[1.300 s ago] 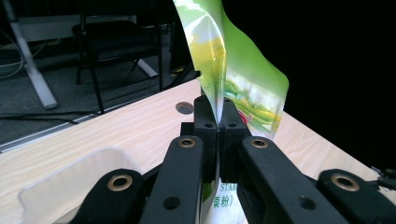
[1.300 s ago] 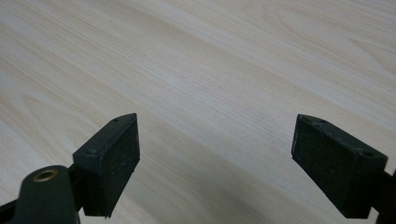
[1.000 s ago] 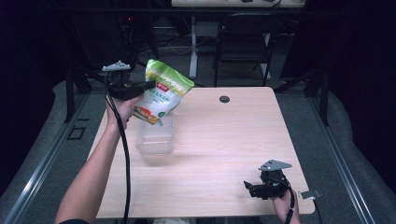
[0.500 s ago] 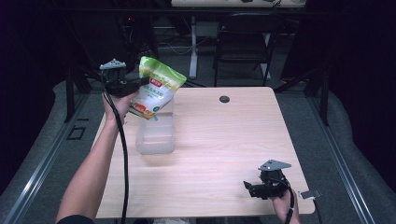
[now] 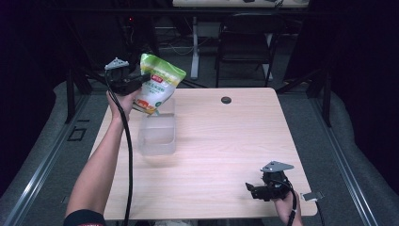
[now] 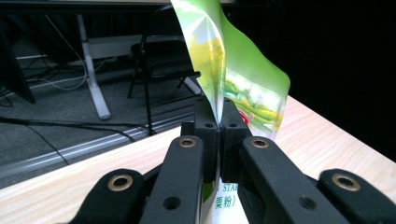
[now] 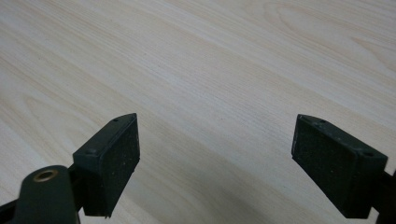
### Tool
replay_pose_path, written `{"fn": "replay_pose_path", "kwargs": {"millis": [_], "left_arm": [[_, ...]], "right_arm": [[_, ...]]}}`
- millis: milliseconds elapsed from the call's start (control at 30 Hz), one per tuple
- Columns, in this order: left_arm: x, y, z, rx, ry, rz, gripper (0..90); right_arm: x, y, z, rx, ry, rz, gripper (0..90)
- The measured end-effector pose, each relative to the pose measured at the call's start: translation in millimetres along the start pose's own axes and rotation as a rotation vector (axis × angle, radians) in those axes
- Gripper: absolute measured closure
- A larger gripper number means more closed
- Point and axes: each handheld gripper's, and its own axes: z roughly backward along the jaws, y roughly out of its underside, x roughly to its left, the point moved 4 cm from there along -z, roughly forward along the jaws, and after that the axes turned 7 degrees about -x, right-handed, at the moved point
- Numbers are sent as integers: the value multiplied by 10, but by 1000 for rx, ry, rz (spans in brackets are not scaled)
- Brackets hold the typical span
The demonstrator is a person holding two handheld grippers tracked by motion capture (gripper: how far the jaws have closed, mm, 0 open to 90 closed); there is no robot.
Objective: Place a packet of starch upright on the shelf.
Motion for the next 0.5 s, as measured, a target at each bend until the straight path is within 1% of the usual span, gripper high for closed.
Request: {"fn": "replay_pose_path", "kwargs": {"millis": [67, 233, 300, 367, 500], "left_arm": [[13, 14, -34, -3, -3, 2, 890], [42, 46, -105, -6, -14, -10, 890], [51, 55, -127, -13, -12, -6, 890], [61, 69, -153, -11, -18, -14, 890], [94, 137, -233, -8, -32, -18, 890]], "right_arm": [[1, 0, -1, 0, -1, -1, 148], [-1, 0, 2, 2, -7, 3, 148], [2, -1, -1, -2, -7, -3, 148], [3, 0, 0, -1, -4, -3, 148], [1, 1, -1, -1, -5, -3, 148]]}}
